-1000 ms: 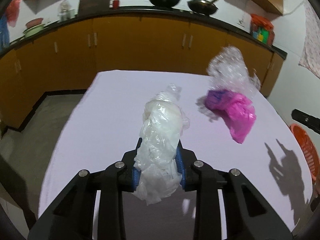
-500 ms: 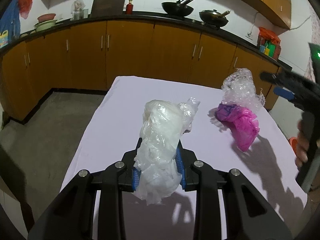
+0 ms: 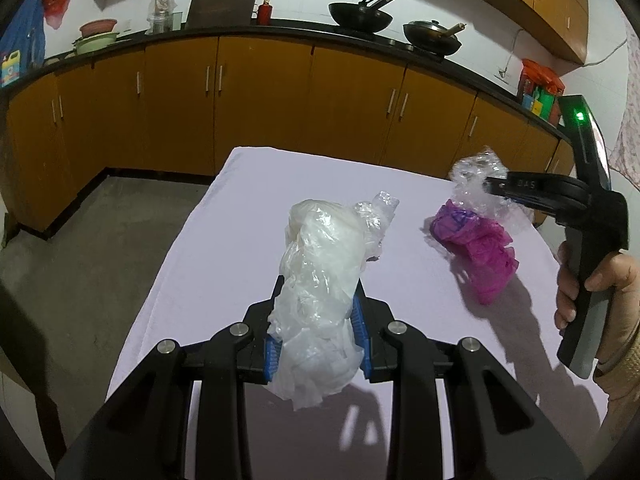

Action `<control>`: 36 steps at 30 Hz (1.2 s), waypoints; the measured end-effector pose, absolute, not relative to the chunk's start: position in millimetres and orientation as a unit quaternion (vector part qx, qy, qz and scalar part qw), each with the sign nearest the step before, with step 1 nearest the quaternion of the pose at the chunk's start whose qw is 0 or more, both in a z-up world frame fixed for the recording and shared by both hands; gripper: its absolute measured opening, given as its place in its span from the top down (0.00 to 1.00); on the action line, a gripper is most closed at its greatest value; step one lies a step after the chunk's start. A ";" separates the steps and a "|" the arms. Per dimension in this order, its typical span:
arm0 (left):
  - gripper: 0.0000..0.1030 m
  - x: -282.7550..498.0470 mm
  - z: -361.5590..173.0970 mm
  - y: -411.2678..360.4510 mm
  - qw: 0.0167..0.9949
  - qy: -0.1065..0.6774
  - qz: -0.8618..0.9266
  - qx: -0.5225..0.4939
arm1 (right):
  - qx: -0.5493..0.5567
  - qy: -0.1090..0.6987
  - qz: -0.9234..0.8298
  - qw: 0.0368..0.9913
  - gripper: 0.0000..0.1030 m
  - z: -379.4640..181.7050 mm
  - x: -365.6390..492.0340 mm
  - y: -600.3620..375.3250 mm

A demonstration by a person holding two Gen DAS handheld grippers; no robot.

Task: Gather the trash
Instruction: 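Grasp the white bag with the left tool while the right tool grasps the bubble wrap, then carry the white bag and bubble wrap over the wastebasket and open both tools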

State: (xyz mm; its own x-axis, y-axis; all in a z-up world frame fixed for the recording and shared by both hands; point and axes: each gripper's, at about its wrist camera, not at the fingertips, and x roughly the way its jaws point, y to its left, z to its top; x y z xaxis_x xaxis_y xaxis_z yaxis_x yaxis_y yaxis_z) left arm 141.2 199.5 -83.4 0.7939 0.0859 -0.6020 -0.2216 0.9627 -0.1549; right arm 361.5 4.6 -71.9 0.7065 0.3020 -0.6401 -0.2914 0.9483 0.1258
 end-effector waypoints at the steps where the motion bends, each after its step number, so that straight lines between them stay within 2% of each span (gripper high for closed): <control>1: 0.71 140.5 -82.7 199.2 0.941 0.310 0.082 -0.109 | 0.009 0.345 0.162 0.924 0.84 -70.2 359.5 3.2; 20: 0.71 115.9 -50.7 183.1 0.952 0.286 0.069 -0.089 | 0.020 0.253 0.118 0.960 0.87 2.5 271.8 -111.5; 36: 0.71 114.2 -16.5 124.0 0.958 0.279 -0.001 -0.068 | 0.056 0.237 0.008 0.970 0.87 10.2 200.6 -267.8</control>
State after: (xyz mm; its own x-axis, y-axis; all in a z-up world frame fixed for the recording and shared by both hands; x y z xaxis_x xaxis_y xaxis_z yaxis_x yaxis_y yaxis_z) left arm 114.2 124.0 -16.5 0.8448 -0.0406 -0.5336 -0.0353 0.9907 -0.1314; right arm 200.6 -267.8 10.2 0.8875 0.0428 -0.4588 0.0105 0.9936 0.1129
